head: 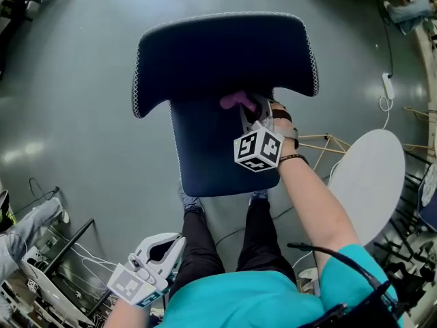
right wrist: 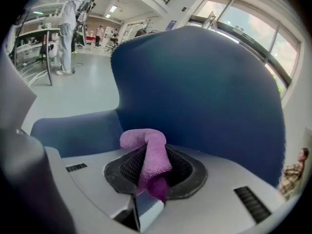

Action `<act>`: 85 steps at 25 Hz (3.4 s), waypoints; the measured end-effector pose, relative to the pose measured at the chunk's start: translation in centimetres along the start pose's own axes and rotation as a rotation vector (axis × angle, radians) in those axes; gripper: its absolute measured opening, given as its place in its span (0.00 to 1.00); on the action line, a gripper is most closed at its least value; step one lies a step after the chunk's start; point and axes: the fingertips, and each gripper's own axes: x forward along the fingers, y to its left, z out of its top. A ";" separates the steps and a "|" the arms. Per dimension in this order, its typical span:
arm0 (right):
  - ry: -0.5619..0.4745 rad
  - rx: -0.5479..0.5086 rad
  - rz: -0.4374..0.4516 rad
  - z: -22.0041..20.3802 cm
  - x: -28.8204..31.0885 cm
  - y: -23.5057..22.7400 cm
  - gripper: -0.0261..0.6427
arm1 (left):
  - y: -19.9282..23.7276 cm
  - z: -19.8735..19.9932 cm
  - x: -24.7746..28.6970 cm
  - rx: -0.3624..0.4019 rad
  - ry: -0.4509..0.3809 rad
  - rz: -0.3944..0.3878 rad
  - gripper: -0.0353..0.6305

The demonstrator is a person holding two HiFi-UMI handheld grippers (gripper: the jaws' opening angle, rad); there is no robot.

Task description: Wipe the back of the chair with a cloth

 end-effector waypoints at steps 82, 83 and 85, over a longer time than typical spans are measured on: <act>0.160 0.843 0.248 1.3 12.8 9.4 0.17 | 9.4 -3.8 -8.6 -0.117 -0.027 0.112 0.06; 0.165 0.860 0.232 -0.6 12.4 8.2 0.17 | 8.8 -3.4 -7.4 -0.104 -0.011 0.098 0.06; 0.182 0.896 0.191 -4.8 11.4 5.1 0.18 | 7.3 -2.4 -4.6 -0.084 0.014 0.073 0.06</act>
